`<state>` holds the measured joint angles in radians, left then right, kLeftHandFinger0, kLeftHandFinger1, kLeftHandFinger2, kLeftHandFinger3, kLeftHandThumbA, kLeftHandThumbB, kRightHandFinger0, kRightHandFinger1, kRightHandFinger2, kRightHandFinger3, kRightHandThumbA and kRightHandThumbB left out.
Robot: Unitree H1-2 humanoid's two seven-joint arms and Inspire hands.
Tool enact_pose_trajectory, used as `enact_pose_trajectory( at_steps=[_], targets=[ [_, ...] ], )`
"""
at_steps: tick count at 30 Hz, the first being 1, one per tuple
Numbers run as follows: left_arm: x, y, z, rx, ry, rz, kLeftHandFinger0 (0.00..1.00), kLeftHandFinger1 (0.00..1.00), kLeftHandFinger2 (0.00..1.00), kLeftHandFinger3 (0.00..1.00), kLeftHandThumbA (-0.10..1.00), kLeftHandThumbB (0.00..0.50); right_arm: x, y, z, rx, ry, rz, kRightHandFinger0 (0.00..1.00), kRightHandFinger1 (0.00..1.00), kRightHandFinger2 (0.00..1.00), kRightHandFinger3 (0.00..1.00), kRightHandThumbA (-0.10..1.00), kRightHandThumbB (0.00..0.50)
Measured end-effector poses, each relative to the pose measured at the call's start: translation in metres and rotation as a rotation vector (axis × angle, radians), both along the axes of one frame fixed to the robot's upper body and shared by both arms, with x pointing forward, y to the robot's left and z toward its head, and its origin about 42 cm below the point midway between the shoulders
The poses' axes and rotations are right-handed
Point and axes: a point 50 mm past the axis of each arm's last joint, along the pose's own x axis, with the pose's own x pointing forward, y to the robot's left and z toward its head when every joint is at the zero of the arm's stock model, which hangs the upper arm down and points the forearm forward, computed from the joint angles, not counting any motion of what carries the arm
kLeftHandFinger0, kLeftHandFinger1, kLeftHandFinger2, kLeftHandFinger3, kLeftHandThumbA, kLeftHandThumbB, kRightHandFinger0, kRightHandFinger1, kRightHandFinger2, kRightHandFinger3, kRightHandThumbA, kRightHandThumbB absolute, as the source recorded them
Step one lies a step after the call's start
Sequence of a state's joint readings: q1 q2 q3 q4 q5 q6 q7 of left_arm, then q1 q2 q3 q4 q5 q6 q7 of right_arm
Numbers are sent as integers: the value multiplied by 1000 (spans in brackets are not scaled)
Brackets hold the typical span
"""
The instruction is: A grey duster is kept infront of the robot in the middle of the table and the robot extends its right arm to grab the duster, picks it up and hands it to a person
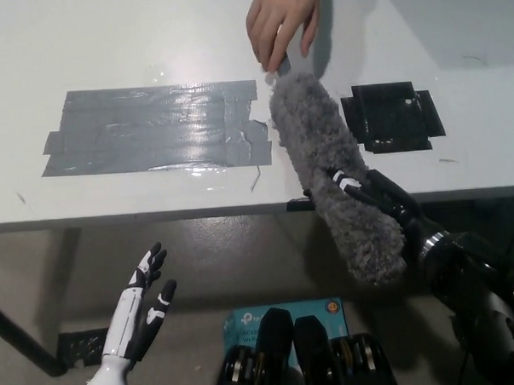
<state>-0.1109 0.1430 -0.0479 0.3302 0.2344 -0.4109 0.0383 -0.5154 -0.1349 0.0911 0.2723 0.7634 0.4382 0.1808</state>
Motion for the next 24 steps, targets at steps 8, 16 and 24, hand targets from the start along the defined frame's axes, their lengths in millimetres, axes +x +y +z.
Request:
enact_pose_trajectory(
  at_steps=[8,16,24],
  targets=[
    [1,0,1,0,-2,0,1000,1000,1000,1000,908,222,-2,3,11,86,17,4,0,511,946,1000,-100,115],
    [7,-1,6,0,-18,-5,1000,1000,1000,1000,905,228,-5,0,32,178,7,19,713,1000,1000,1000,375,239],
    [13,-2,12,-3,-37,-8,1000,1000,1000,1000,911,221,-13,-4,64,246,-103,118,1000,1000,1000,1000,854,432]
  ],
)
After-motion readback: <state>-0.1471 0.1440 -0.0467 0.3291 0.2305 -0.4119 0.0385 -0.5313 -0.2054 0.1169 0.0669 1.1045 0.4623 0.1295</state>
